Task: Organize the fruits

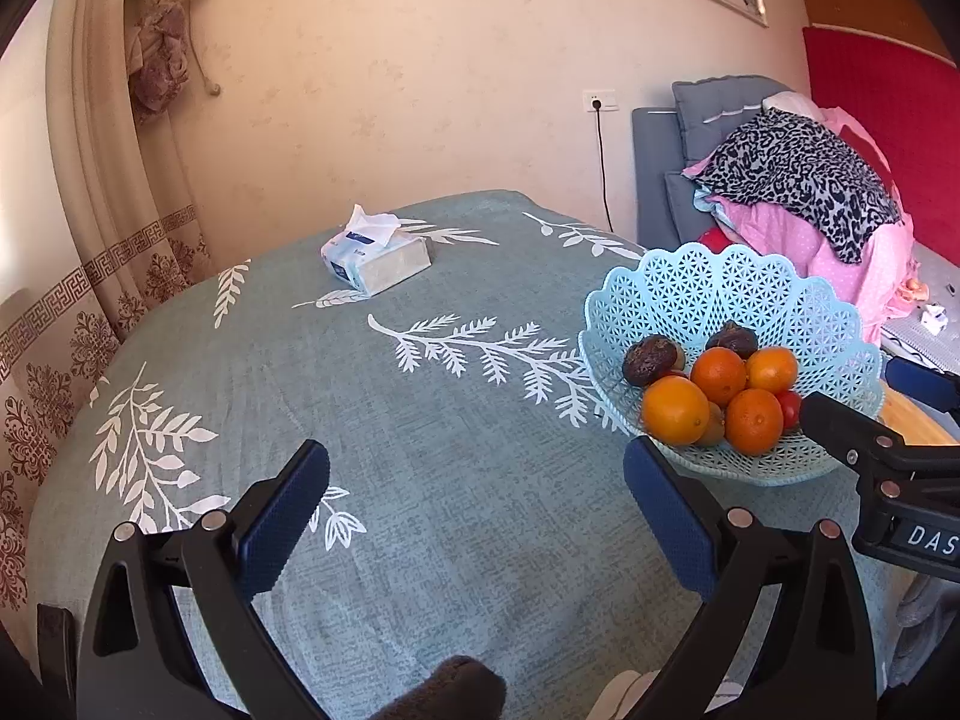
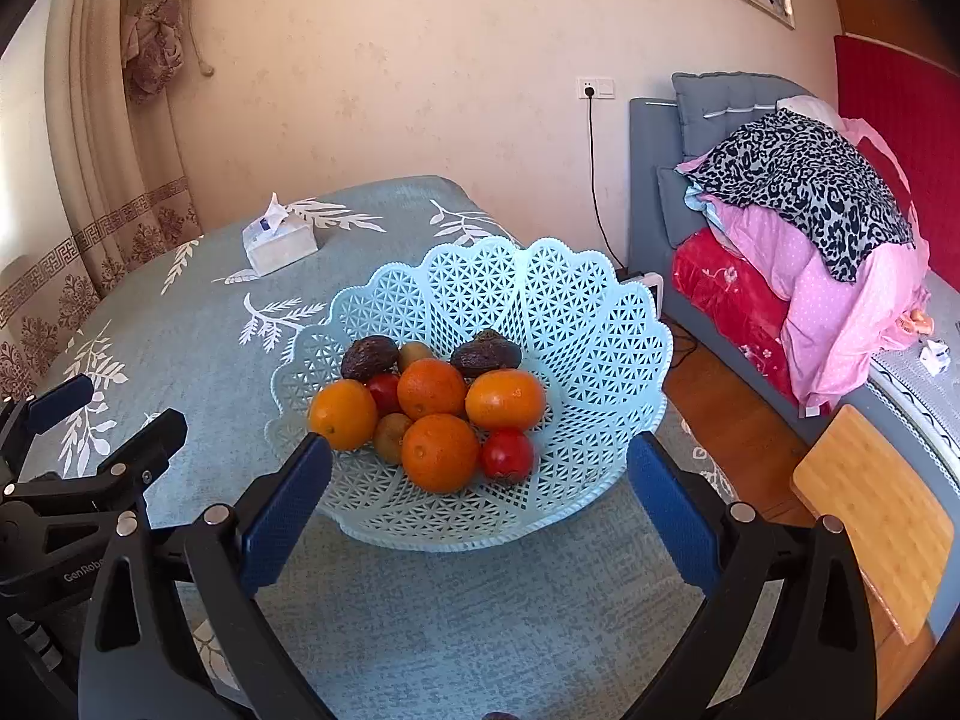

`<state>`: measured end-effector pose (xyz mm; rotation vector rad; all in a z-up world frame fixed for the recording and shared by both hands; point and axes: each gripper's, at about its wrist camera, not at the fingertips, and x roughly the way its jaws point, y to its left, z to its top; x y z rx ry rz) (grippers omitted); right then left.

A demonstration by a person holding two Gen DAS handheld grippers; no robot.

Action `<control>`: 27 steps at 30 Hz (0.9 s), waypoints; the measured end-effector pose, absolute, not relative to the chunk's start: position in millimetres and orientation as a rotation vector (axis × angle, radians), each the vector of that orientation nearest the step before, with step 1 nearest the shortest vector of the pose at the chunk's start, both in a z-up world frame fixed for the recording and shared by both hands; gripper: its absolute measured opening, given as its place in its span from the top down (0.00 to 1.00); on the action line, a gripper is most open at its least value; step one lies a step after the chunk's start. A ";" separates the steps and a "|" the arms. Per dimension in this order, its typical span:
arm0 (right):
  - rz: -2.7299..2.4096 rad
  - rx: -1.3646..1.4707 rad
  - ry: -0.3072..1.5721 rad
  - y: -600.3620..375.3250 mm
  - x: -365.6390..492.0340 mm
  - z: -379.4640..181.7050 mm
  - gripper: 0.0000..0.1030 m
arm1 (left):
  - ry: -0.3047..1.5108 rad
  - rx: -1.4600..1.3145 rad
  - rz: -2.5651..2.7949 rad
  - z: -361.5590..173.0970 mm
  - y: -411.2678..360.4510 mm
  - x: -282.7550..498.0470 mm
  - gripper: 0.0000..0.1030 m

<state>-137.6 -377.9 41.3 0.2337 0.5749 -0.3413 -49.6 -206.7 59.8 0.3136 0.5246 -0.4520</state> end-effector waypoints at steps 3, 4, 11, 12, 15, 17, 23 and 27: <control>-0.344 0.232 0.573 -378.1 -138.1 41.7 0.03 | 0.520 0.321 -0.459 60.2 -208.4 -51.4 0.05; -0.343 0.232 0.573 -378.4 -138.0 41.8 0.03 | 0.519 0.322 -0.462 60.4 -209.1 -52.1 0.05; -0.351 0.233 0.573 -379.8 -137.6 42.1 0.03 | 0.507 0.336 -0.479 61.7 -213.4 -55.3 0.05; -0.353 0.234 0.573 -380.2 -138.1 42.0 0.03 | 0.507 0.338 -0.479 61.5 -213.8 -55.6 0.05; -0.355 0.235 0.571 -381.4 -138.4 42.4 0.03 | 0.510 0.343 -0.480 60.5 -215.3 -55.4 0.05; -0.356 0.235 0.570 -381.8 -139.2 42.4 0.03 | 0.507 0.349 -0.481 60.4 -216.6 -56.3 0.05; -0.361 0.239 0.577 -383.7 -139.5 40.7 0.03 | 0.512 0.348 -0.489 61.0 -219.7 -56.5 0.05; -0.364 0.245 0.578 -385.6 -139.2 39.8 0.03 | 0.513 0.352 -0.488 60.9 -221.8 -56.3 0.05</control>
